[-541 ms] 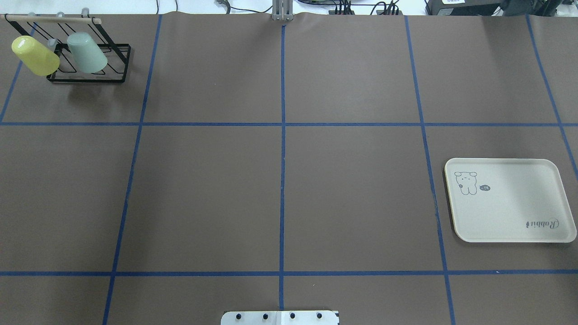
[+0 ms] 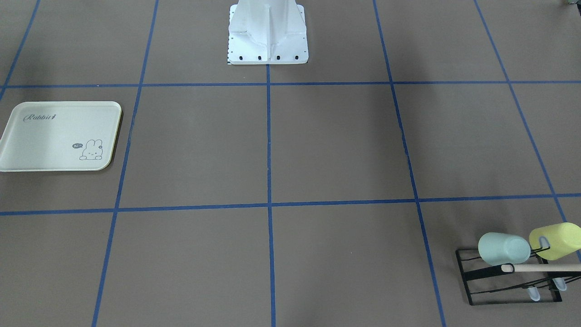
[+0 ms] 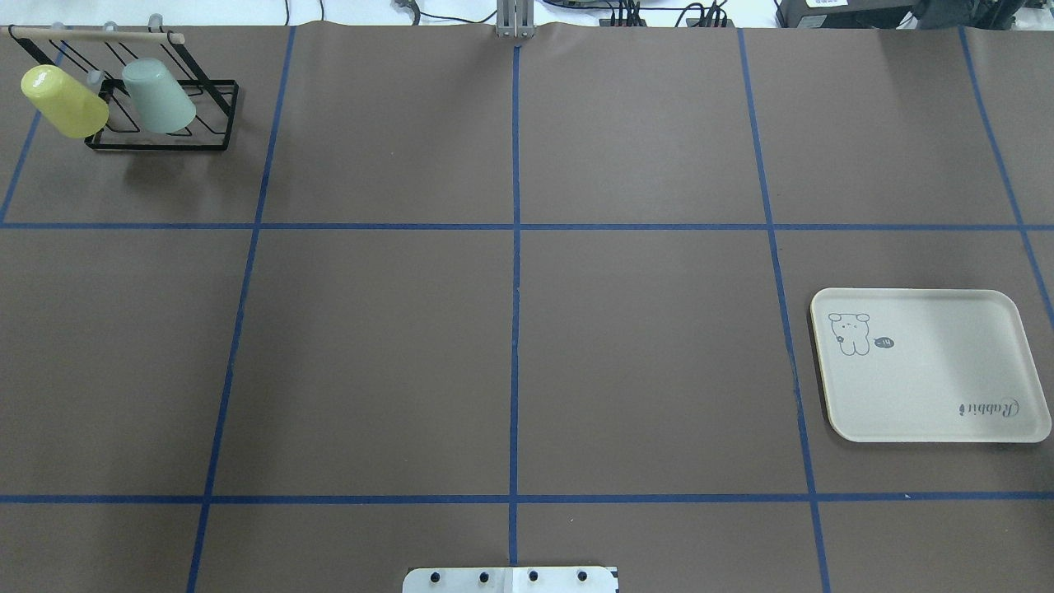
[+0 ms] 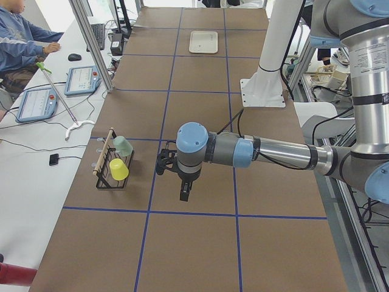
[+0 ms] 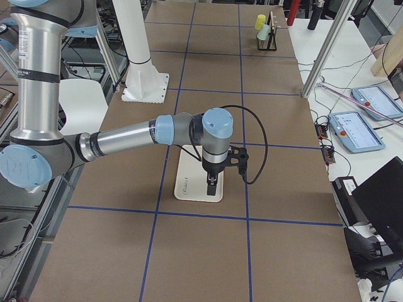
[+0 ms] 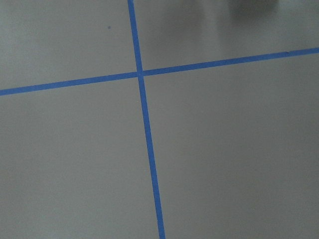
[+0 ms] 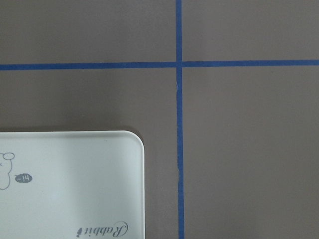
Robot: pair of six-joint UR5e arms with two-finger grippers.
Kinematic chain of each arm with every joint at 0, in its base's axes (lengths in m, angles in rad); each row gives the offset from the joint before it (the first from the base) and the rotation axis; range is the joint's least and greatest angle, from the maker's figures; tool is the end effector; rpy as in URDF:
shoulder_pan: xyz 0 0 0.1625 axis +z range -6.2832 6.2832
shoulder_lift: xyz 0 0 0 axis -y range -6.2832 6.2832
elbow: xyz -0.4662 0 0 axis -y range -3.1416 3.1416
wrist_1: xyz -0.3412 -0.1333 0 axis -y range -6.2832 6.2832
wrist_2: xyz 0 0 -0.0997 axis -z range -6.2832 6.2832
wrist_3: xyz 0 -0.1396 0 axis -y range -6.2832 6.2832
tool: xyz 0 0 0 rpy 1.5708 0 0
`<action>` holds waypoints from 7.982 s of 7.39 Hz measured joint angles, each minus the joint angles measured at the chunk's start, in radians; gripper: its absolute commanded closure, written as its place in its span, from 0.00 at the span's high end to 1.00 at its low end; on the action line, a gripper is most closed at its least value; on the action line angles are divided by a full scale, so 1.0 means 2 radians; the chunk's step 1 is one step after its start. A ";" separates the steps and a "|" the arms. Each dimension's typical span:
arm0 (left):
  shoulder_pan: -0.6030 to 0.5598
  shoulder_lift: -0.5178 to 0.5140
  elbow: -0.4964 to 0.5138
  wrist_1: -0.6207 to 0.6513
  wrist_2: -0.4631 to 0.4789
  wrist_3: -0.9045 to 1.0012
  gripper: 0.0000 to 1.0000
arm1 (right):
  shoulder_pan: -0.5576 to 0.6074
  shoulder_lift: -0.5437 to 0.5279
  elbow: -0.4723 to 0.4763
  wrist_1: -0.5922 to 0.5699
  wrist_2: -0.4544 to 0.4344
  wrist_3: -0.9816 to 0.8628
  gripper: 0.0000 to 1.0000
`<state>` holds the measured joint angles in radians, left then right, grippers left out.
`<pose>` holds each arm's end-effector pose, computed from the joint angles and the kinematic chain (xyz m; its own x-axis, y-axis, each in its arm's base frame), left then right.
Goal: Left arm grabs green cup and hands to right arm on tray
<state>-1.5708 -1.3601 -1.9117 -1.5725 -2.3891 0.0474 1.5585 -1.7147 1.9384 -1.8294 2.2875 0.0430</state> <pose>-0.0314 -0.3522 0.6556 0.6827 0.1429 -0.7166 -0.0324 0.9856 0.1657 0.0371 -0.3623 0.6569 0.7540 0.0566 0.6544 -0.0201 0.9978 -0.0631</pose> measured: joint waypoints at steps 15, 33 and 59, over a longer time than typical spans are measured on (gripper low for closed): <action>0.001 -0.002 -0.008 -0.003 0.001 0.001 1.00 | -0.001 -0.029 -0.068 0.123 -0.006 0.004 1.00; 0.205 -0.388 0.293 -0.045 0.101 -0.272 1.00 | -0.018 -0.030 -0.076 0.193 0.033 0.005 1.00; 0.194 -0.391 0.291 -0.130 0.165 -0.359 0.00 | -0.027 -0.030 -0.076 0.194 0.034 0.007 1.00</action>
<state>-1.1820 -2.1413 -1.3296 -1.8321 -2.0581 -0.6711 1.5048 -1.7739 1.7855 -1.4410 2.3553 0.0577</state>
